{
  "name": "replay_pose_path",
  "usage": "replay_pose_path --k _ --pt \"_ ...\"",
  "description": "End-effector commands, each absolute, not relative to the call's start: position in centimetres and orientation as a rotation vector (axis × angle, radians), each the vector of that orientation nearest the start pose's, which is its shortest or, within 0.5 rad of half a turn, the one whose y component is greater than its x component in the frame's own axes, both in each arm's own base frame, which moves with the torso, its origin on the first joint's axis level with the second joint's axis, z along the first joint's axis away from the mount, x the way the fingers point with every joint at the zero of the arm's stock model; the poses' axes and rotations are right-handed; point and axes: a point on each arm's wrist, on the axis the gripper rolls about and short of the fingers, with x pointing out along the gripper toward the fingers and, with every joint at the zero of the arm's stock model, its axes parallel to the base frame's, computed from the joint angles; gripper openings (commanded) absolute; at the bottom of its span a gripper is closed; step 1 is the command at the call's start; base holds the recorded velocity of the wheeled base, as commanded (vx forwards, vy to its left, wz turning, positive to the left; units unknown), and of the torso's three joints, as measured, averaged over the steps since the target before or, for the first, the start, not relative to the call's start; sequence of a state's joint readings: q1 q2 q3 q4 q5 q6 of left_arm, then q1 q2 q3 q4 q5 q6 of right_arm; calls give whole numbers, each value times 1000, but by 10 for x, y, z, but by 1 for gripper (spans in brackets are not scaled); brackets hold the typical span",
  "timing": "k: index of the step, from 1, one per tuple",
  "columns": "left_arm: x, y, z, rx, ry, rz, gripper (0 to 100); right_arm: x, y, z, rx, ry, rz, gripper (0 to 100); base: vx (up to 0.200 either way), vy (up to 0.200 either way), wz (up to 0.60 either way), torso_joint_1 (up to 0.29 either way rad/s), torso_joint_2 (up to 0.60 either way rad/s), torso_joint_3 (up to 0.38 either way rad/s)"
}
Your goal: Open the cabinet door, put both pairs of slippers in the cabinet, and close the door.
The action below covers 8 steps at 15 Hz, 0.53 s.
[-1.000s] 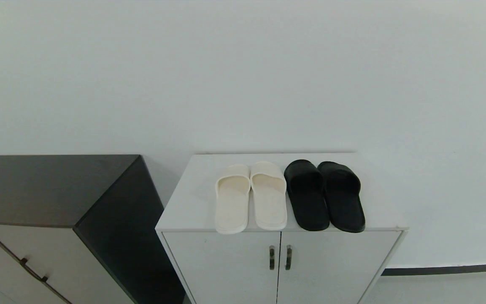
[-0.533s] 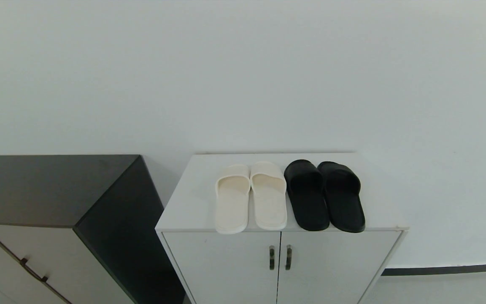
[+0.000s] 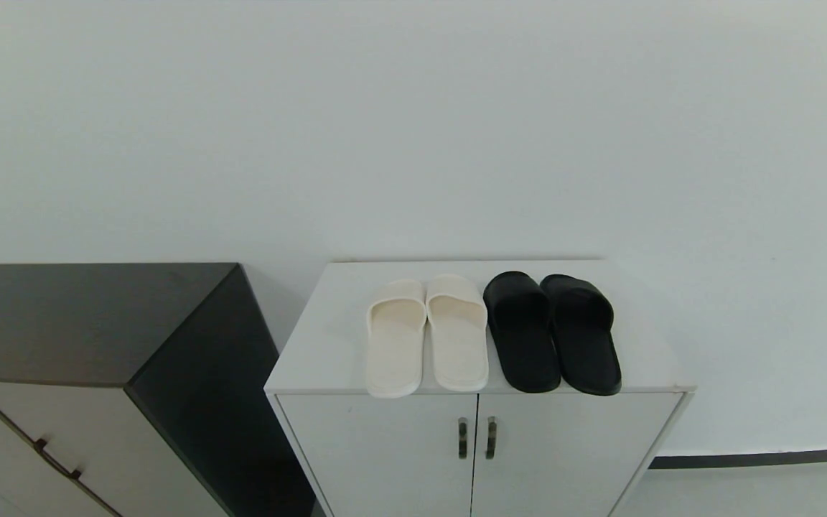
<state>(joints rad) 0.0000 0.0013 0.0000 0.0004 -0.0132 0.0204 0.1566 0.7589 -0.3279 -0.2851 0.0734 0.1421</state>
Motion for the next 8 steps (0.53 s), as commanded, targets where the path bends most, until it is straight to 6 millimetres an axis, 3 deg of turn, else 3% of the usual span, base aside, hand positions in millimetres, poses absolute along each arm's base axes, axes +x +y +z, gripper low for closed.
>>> replay_pose_path --k 1,4,8 --pt "-23 0 76 17 1 -14 0 147 71 185 109 299 279 100 0 0 0 0 0 0" --pt "-23 0 75 17 3 -14 0 167 126 191 86 288 259 100 0 0 0 0 0 0" --pt "-23 0 76 17 1 -14 0 190 165 184 48 289 190 100 0 0 0 0 0 0"
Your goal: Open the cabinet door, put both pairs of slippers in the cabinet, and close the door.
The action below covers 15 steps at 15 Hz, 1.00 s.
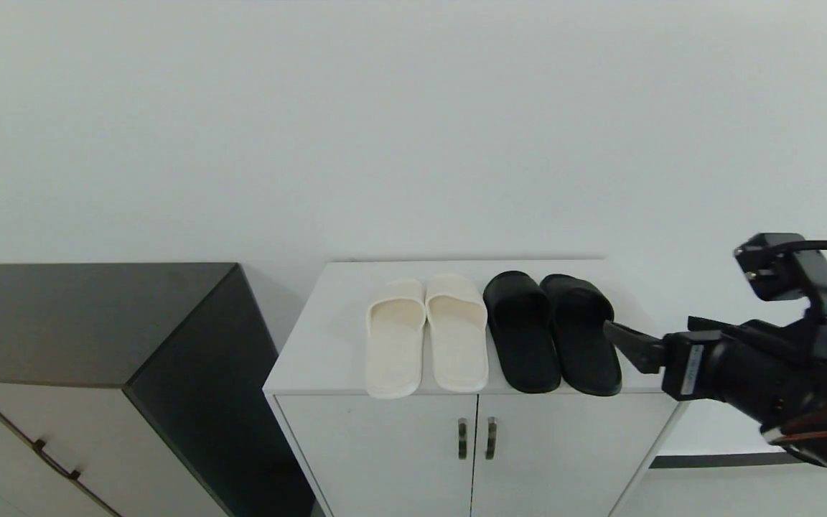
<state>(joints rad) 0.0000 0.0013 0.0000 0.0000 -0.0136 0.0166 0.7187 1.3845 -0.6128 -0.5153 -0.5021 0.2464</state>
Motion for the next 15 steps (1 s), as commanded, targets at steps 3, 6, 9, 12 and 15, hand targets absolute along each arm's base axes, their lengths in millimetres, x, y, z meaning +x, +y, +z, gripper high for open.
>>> replay_pose_path --k 3,6,9,12,15 --pt "-23 0 75 15 3 -14 0 213 185 163 48 255 112 100 0 0 0 0 0 0" --pt "-23 0 76 15 1 -14 0 233 199 137 31 274 83 100 0 0 0 0 0 0" --pt "-23 0 75 17 3 -15 0 260 208 126 36 272 52 100 0 0 0 0 0 0" --pt "-23 0 76 15 1 -14 0 288 216 116 42 268 19 100 0 0 0 0 0 0" --pt "-23 0 75 12 3 -14 0 310 217 108 45 267 -3 100 0 0 0 0 0 0"
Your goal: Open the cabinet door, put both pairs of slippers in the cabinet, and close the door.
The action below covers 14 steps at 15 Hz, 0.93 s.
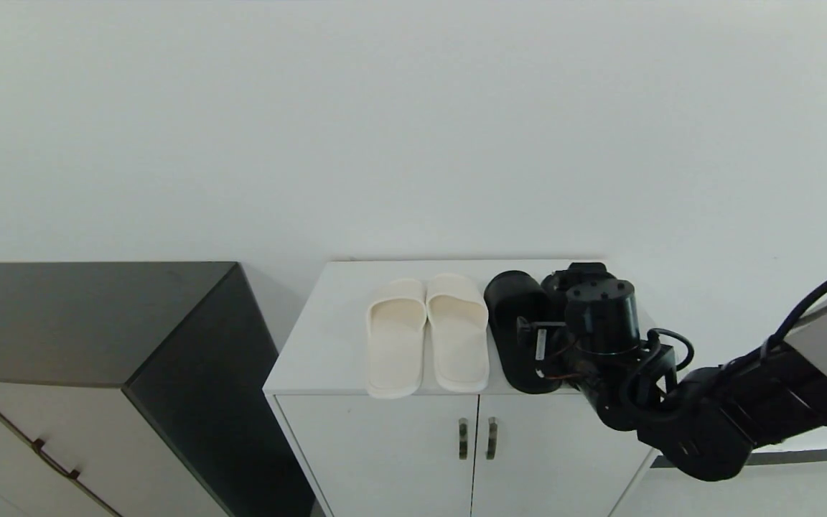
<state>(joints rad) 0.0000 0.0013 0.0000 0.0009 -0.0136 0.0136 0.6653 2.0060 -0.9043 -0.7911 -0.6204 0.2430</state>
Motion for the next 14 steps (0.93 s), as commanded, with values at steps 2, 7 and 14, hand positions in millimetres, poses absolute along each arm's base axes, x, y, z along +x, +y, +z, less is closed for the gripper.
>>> replay_pose_path --k 2,7,14 --pt "-23 0 76 14 1 -14 0 322 217 103 44 272 -5 100 0 0 0 0 0 0" --pt "-23 0 76 12 1 -15 0 352 215 106 35 231 -8 100 0 0 0 0 0 0" --pt "-23 0 75 12 3 -15 0 362 217 103 39 225 3 0 0 0 0 0 0 0"
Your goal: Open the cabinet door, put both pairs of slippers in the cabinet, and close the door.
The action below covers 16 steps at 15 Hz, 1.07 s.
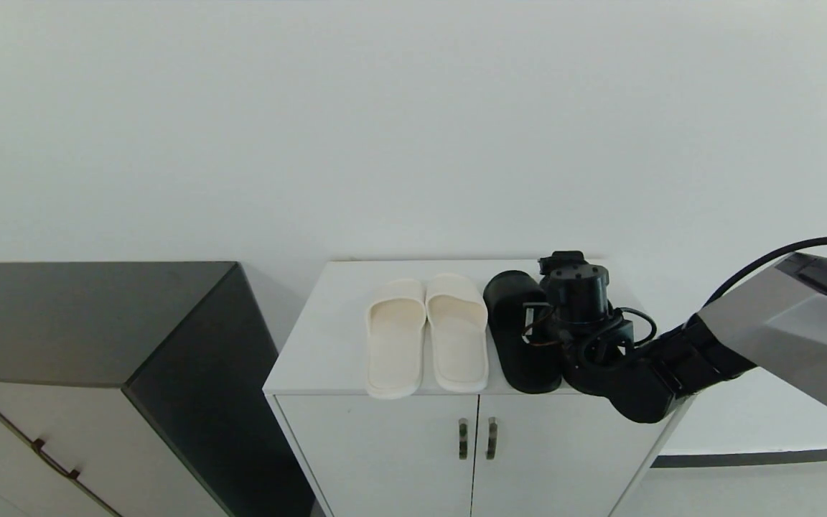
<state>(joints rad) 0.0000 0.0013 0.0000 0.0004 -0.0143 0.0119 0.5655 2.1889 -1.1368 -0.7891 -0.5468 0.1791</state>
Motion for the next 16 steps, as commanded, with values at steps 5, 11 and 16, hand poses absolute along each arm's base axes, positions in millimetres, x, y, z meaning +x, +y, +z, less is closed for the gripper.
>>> replay_pose_path --k 5,11,16 --pt "-23 0 76 12 1 -15 0 346 212 130 61 185 10 0 0 0 0 0 0 0" --pt "-23 0 76 12 1 -14 0 269 206 172 50 163 186 0 0 0 0 0 0 0" --pt "-23 0 75 12 3 -15 0 185 180 173 -7 280 446 0 0 0 0 0 0 0"
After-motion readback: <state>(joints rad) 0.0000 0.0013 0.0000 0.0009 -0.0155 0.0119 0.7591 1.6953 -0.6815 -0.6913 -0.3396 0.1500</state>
